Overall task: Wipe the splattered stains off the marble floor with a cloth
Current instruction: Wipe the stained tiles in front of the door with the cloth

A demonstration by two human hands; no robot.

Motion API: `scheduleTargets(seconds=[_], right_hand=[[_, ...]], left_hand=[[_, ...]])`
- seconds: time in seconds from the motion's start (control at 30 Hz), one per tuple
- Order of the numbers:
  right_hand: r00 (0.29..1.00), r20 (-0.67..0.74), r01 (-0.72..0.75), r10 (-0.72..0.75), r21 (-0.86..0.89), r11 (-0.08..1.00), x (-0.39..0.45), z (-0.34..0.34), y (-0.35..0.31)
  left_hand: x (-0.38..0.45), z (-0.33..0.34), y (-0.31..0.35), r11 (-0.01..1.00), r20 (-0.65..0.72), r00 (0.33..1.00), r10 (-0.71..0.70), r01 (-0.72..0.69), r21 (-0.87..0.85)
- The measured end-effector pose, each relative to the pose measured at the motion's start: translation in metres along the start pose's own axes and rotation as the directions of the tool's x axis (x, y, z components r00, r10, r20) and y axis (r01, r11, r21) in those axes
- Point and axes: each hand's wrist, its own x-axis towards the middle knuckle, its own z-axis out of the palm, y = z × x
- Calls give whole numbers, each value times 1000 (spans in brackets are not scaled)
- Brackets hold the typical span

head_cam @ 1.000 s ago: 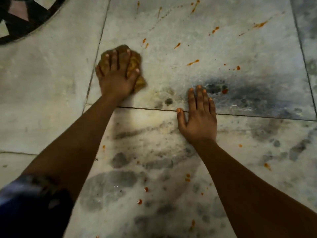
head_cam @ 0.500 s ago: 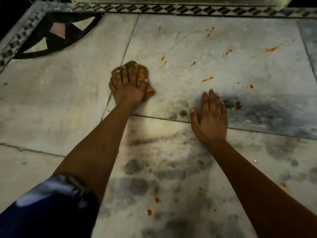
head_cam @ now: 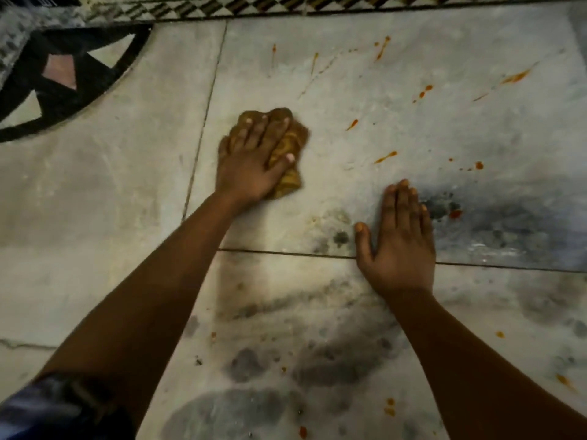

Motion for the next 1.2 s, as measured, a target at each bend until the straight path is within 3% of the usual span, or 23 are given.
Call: scheduleTargets(seconds=[0.1,0.17,0.23,0.3,0.4,0.5,0.57,0.63,0.7,0.8,0.9,1.0,1.1,1.2], right_hand=[[1000,-2,0,0,-7,1000,0,1,1],[1000,-1,0,0,-11,1000,0,1,0],[1000,1,-12,12,-5,1000,1,0,1],[1000,4,-10,10,-2,1000,1,-1,-1],[1000,12,-13,13,6,1000,1,-1,0],[1000,15,-10,10,5,1000,1,-1,0],[1000,15,-10,10,12,1000,0,-2,-1],[1000,10,-12,11,15,1000,1,-2,-2],[1000,13,-9,9,13,1000,0,-1,-1],[1000,22,-10,10,-1,1000,0,-2,-2],[1000,28,-12,12,7,1000,1,-2,-2],[1000,24,-11,11,-1,1000,1,0,-1],[1000,18,-11,11,3,1000,2,0,-1],[1000,24,-9,9,5,1000,1,0,-1]], left_hand=[[48,-7,-6,957,-20,957,-289,288,-31],[78,-12,9,920,4,923,-385,384,-72],[85,-8,33,951,21,953,-302,303,-64],[60,1,45,993,12,993,-116,117,-10],[18,7,28,998,-12,998,59,-59,32],[33,-2,0,991,-33,991,-127,128,27],[64,-9,-3,947,-41,947,-320,319,-17],[91,-11,9,914,-18,914,-405,404,-41],[100,-7,30,938,13,938,-346,346,-20],[70,5,60,999,10,1000,-27,27,23],[30,6,43,991,8,992,126,-127,36],[47,-6,0,997,-47,996,-72,74,30],[109,-20,-15,950,-57,948,-312,313,5],[153,-19,16,956,-20,956,-293,293,-32]])
